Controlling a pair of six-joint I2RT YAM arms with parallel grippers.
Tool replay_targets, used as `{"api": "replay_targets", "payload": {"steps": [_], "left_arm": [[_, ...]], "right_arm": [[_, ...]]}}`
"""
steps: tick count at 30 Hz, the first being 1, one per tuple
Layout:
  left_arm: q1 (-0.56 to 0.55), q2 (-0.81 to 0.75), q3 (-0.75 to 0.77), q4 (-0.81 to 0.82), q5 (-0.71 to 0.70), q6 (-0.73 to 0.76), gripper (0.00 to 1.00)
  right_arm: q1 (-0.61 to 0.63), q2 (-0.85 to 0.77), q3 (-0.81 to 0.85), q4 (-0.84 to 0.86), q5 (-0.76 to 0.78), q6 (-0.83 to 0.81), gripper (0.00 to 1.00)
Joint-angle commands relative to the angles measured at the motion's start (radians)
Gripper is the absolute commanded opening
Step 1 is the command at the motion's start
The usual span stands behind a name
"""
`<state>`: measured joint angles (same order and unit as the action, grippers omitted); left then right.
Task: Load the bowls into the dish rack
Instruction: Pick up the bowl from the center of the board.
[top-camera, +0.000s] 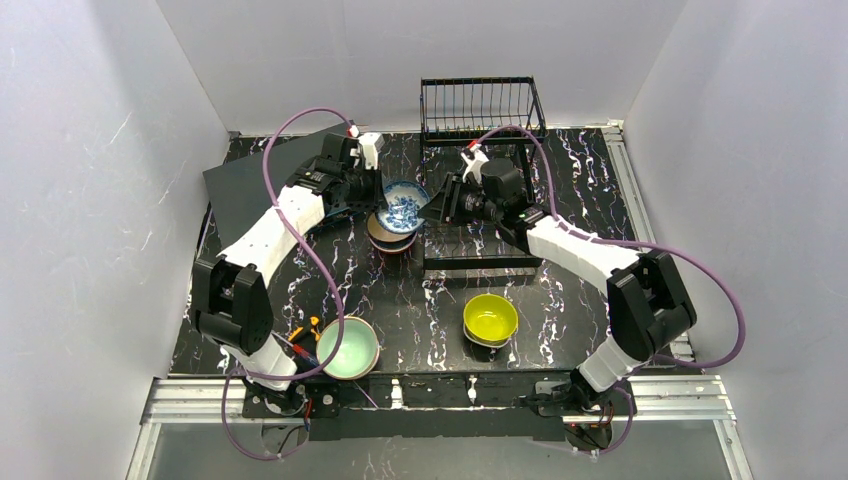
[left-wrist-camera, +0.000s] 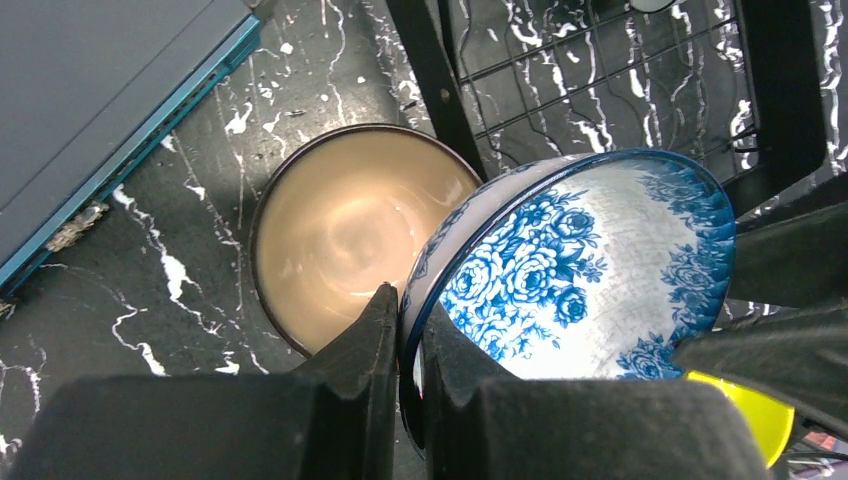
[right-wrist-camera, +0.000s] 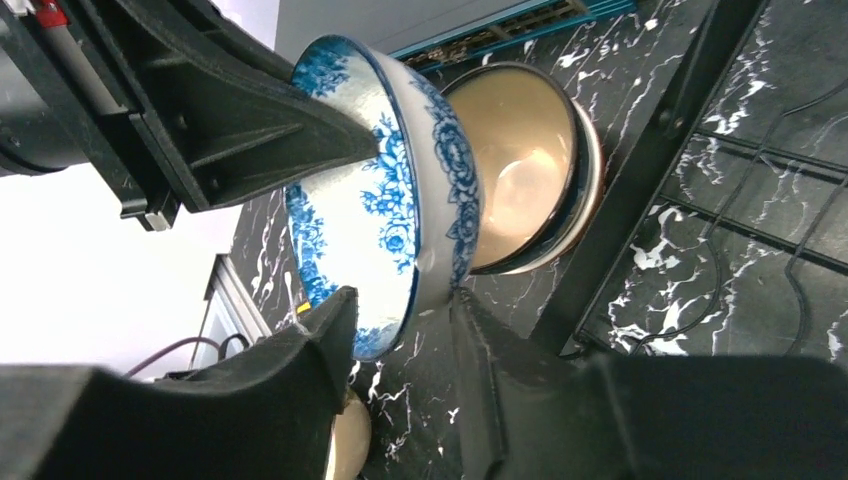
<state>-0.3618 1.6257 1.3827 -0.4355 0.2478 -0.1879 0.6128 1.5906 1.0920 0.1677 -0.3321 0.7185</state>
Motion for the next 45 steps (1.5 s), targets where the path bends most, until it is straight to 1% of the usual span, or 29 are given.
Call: {"api": "replay_targets", "payload": {"steps": [1,3,6,11,15,20,27,31,36,41,45], "left_arm": [[-0.006,-0.035,0.016,0.066,0.103,-0.054,0.0],[-0.006,-0.033,0.012,0.08,0.137,-0.066,0.0],[-0.008,-0.038,0.003,0.115,0.196,-0.075,0.0],[-0.007,-0.071,-0.035,0.191,0.28,-0.101,0.0],[-0.007,-0.097,-0.061,0.251,0.367,-0.118,0.0],[-0.007,-0.134,-0.104,0.338,0.442,-0.14,0.0],[-0.008,-0.164,-0.145,0.445,0.539,-0.169,0.0],[-0.007,-0.153,-0.146,0.487,0.589,-0.192,0.0],[-0.007,-0.139,-0.139,0.485,0.603,-0.2,0.0],[-0.008,-0.139,-0.138,0.48,0.596,-0.197,0.0],[-0.013,-0.136,-0.134,0.464,0.584,-0.186,0.0]], "right_arm": [[0.017,-0.056,-0.003,0.048,-0.051,-0.032,0.54],[0.011,-0.073,-0.024,0.061,-0.054,-0.038,0.66],[-0.003,-0.105,-0.085,0.116,-0.093,-0.03,0.81],[-0.024,-0.181,-0.173,0.188,-0.127,-0.015,0.98],[-0.035,-0.258,-0.249,0.282,-0.148,0.012,0.99],[-0.04,-0.322,-0.297,0.318,-0.168,0.023,0.99],[-0.04,-0.346,-0.36,0.415,-0.178,0.083,0.99],[-0.04,-0.328,-0.382,0.542,-0.19,0.15,0.99],[-0.038,-0.287,-0.387,0.681,-0.219,0.229,0.99],[-0.039,-0.269,-0.362,0.688,-0.216,0.235,0.98],[-0.038,-0.268,-0.343,0.674,-0.214,0.225,0.94]]}}
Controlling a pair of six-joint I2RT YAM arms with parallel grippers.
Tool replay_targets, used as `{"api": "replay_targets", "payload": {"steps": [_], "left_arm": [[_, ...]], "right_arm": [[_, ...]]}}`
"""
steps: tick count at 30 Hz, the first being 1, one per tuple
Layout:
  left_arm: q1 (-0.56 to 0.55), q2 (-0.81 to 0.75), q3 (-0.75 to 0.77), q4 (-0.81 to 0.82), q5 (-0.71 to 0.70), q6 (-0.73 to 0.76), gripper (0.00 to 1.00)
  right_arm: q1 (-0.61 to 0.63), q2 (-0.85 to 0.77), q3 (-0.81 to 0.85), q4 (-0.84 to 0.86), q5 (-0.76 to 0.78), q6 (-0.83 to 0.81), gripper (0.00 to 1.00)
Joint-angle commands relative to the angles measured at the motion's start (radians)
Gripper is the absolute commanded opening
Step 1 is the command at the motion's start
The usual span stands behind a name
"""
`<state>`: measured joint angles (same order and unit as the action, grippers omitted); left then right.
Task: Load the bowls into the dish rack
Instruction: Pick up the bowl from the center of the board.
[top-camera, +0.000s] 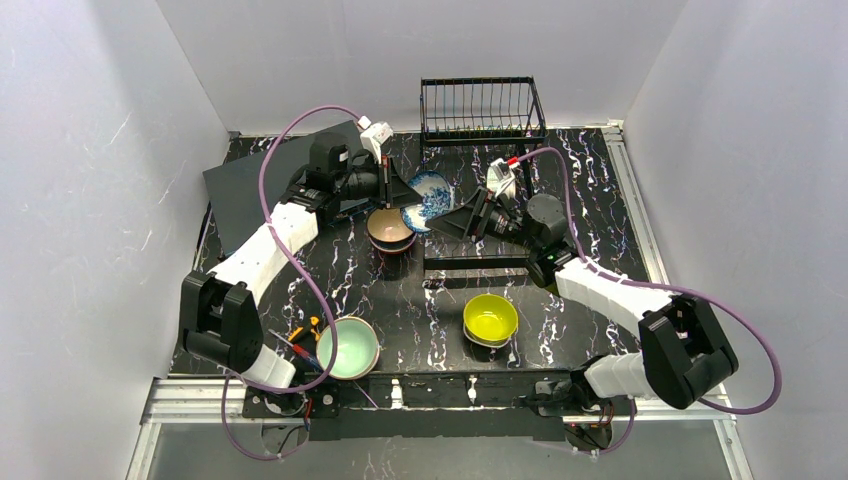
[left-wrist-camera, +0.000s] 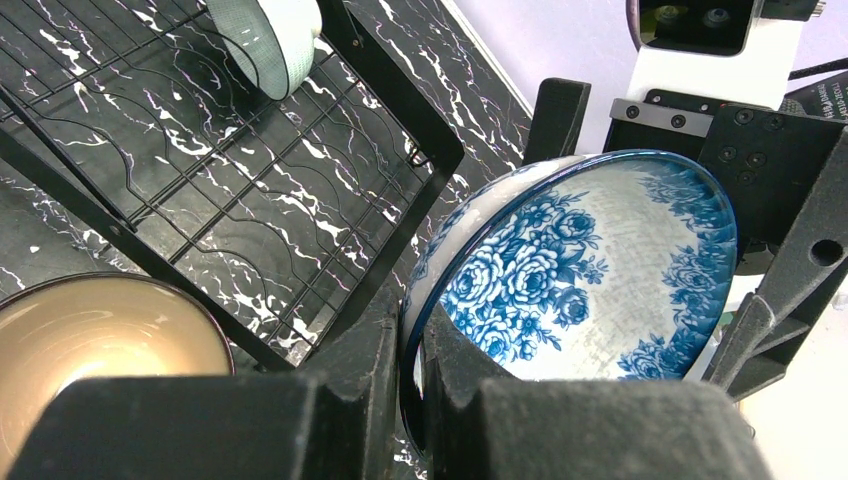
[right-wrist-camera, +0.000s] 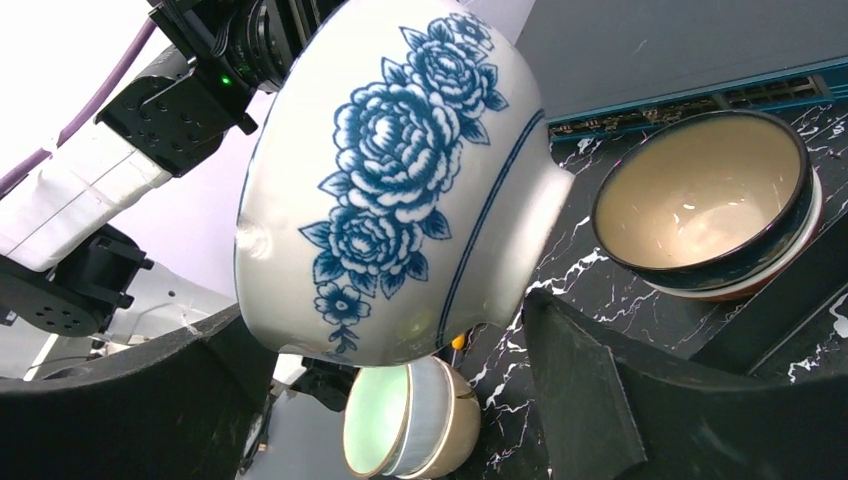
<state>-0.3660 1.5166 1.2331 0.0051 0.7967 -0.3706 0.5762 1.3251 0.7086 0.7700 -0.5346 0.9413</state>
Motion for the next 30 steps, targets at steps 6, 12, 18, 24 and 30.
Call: {"api": "replay_targets", "payload": {"steps": [6,12,18,24,30], "left_arm": [[-0.027,-0.029,0.028,-0.026,0.007,0.034,0.0],[-0.028,-0.022,0.032,-0.033,0.003,0.035,0.0],[-0.032,-0.022,0.033,-0.041,0.0,0.042,0.0],[-0.041,-0.016,0.038,-0.054,-0.008,0.05,0.0],[-0.043,-0.011,0.04,-0.059,-0.014,0.049,0.0]], "right_arm": [[-0.002,-0.041,0.057,-0.034,0.02,-0.068,0.94],[-0.002,-0.079,0.058,-0.073,0.042,-0.1,0.94],[-0.002,-0.087,0.06,-0.082,0.044,-0.115,0.95],[-0.001,-0.082,0.051,-0.031,0.035,-0.087,0.93],[-0.002,-0.094,0.041,0.001,0.032,-0.076,0.63]]}}
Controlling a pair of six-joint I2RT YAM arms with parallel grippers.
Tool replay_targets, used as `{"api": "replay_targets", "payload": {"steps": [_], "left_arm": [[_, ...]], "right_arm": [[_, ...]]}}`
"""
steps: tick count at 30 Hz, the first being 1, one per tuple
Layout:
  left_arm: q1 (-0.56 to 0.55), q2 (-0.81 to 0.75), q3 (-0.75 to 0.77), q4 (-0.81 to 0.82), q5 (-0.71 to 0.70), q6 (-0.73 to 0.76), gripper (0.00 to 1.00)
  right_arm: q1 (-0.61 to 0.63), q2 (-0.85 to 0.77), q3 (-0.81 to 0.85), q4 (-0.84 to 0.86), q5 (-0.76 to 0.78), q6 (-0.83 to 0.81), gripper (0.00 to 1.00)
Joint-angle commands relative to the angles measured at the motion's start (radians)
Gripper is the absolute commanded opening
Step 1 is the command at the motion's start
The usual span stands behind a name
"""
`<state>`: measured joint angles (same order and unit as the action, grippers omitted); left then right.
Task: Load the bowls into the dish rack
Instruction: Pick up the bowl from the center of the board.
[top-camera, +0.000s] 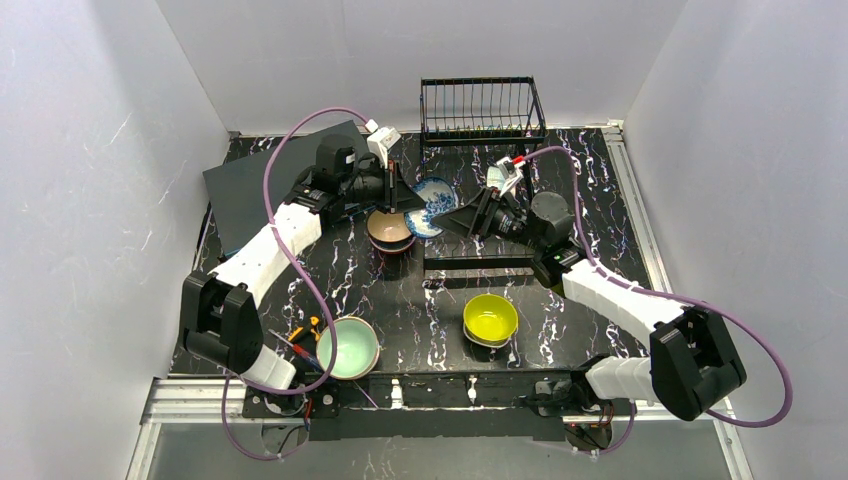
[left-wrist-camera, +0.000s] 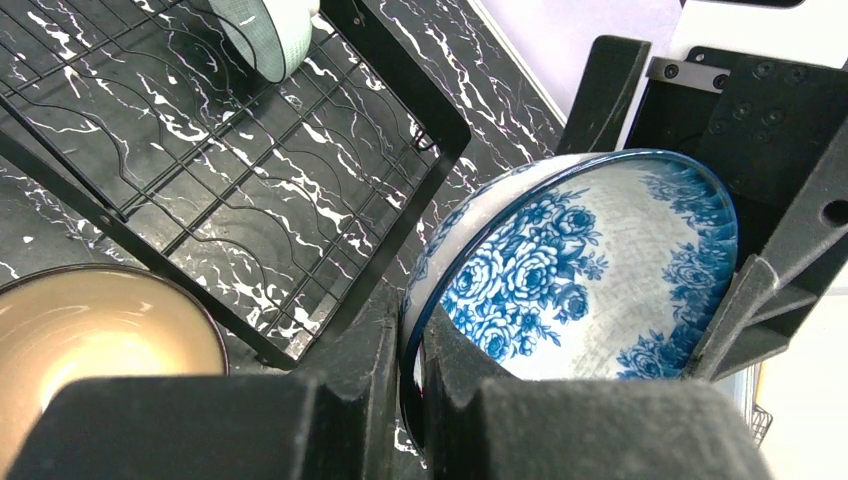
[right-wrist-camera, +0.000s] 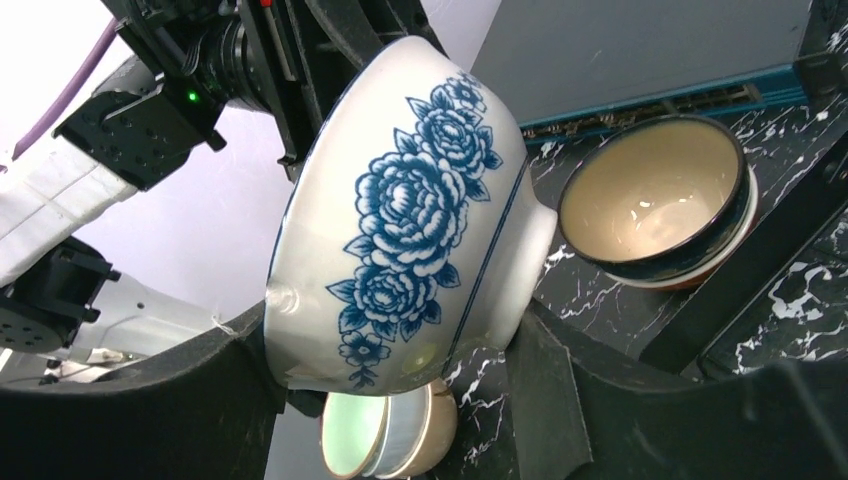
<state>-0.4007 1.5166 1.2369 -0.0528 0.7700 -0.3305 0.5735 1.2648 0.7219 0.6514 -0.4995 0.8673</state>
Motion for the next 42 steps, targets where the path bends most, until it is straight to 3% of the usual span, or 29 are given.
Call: {"api": "replay_targets", "payload": {"steps": [1,4,7,15,17,18,21,25,28,35,39,42], "left_arm": [[-0.009,-0.009,0.036,-0.002,0.012,0.01,0.01],[-0.009,-0.006,0.038,-0.004,0.01,0.007,0.03],[-0.008,-0.007,0.038,-0.007,0.006,0.008,0.06],[-0.009,-0.004,0.032,-0.002,-0.005,0.001,0.05],[-0.009,-0.008,0.032,-0.015,-0.037,0.002,0.0],[-0.008,-0.009,0.034,-0.033,-0.068,0.006,0.0],[-0.009,-0.011,0.056,-0.121,-0.216,0.021,0.0],[-0.009,0.022,0.118,-0.271,-0.424,0.026,0.0],[-0.009,0.04,0.14,-0.313,-0.475,0.027,0.0],[-0.009,0.041,0.142,-0.32,-0.495,0.025,0.0],[-0.008,0.039,0.14,-0.318,-0.497,0.028,0.0],[-0.009,0.04,0.141,-0.316,-0.489,0.028,0.0]], "right_arm": [[0.001,-0.037,0.026,0.119,0.0,-0.003,0.54],[0.0,-0.045,0.021,0.116,0.005,-0.007,0.24],[0.001,-0.044,0.021,0.105,0.006,-0.014,0.01],[0.0,-0.039,0.034,0.047,0.005,-0.053,0.02],[0.001,-0.04,0.044,-0.009,0.023,-0.097,0.51],[0.0,-0.044,0.055,-0.059,0.035,-0.13,0.64],[0.0,-0.058,0.106,-0.287,0.128,-0.266,0.76],[-0.01,-0.073,0.165,-0.539,0.359,-0.363,0.77],[-0.014,-0.072,0.181,-0.627,0.527,-0.407,0.77],[-0.015,-0.004,0.144,-0.562,0.783,-0.508,0.72],[-0.016,0.065,0.139,-0.461,0.803,-0.557,0.62],[-0.016,0.13,0.146,-0.38,0.784,-0.588,0.48]]}}
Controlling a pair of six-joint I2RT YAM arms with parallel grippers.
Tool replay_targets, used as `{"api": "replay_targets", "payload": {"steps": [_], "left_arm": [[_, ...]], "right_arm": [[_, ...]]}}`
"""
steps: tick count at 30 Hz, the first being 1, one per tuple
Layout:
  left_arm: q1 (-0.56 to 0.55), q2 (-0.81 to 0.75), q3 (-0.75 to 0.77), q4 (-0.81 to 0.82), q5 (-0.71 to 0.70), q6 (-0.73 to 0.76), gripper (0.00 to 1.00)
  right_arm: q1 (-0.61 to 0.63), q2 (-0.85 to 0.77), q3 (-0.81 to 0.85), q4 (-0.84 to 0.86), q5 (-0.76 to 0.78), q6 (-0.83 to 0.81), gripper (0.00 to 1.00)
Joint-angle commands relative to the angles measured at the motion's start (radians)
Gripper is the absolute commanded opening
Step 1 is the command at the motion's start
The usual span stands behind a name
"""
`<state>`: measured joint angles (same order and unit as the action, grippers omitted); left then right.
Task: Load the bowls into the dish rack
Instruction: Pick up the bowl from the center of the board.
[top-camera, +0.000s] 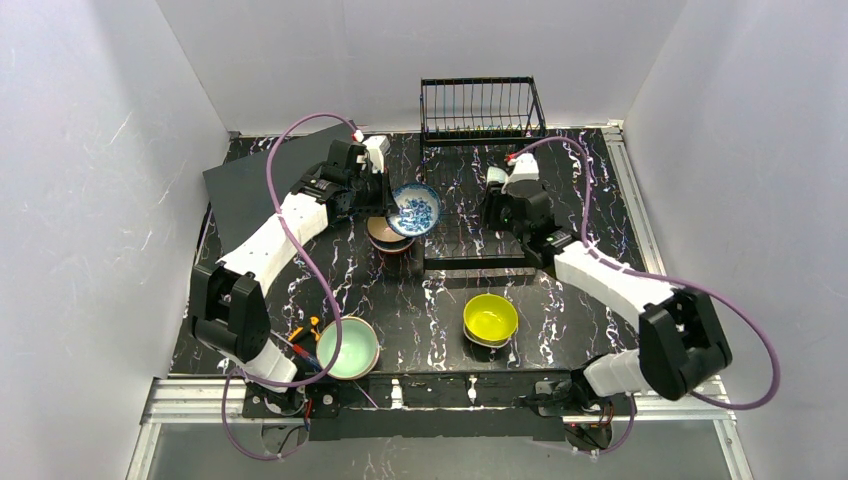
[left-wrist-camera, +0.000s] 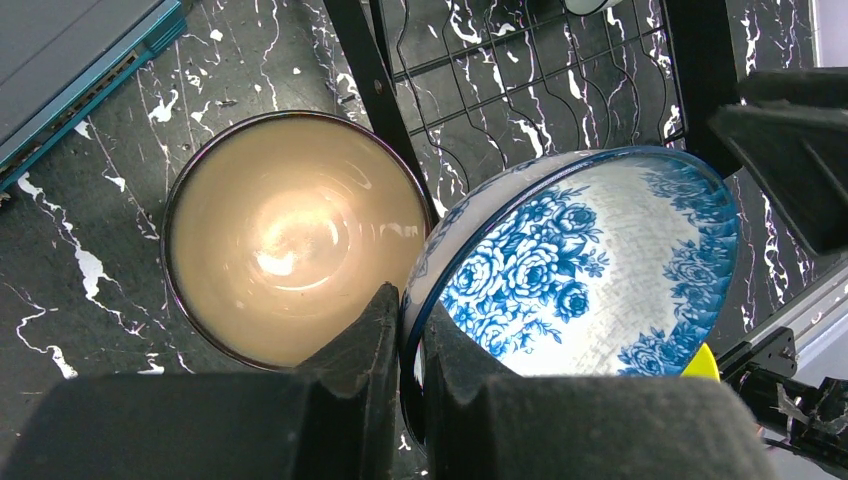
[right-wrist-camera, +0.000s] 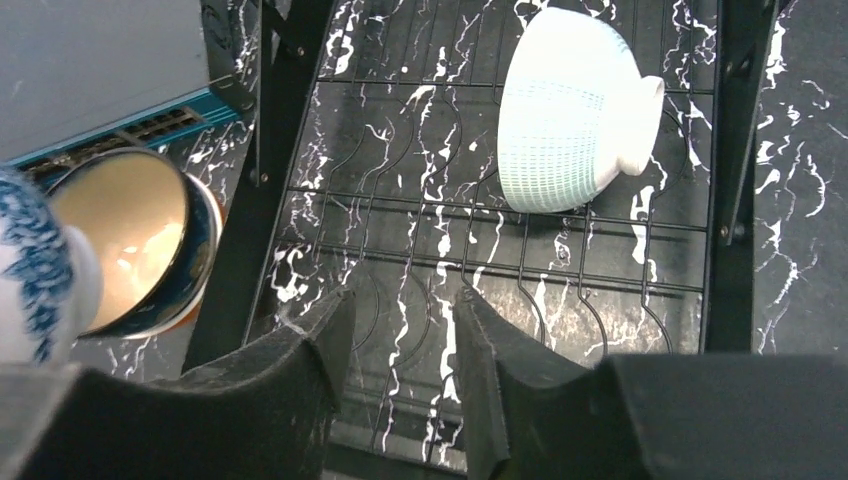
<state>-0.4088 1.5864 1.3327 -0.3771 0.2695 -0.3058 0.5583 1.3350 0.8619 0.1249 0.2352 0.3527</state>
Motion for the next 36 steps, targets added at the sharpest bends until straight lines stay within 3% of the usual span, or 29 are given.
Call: {"api": "replay_targets", "payload": {"steps": [1,5,7,21,36], "left_arm": [[0.0,-0.029,0.046,0.008,0.013,0.002,0.0],[-0.001,-0.025,0.051,0.002,0.012,0.004,0.0],[0.0,-0.026,0.052,0.0,0.008,0.007,0.0],[0.0,-0.022,0.056,-0.005,0.004,0.014,0.0],[-0.001,-0.015,0.057,-0.004,0.011,0.014,0.0]], "right_arm": [[0.0,0.084,0.012,0.162,0.042,-0.081,0.42],[0.0,0.186,0.046,0.215,0.045,-0.092,0.09],[0.001,0.247,0.077,0.215,0.06,-0.087,0.02],[0.015,0.38,0.077,0.377,0.457,-0.065,0.01],[0.01,0.451,0.165,0.218,0.599,-0.062,0.01]]}}
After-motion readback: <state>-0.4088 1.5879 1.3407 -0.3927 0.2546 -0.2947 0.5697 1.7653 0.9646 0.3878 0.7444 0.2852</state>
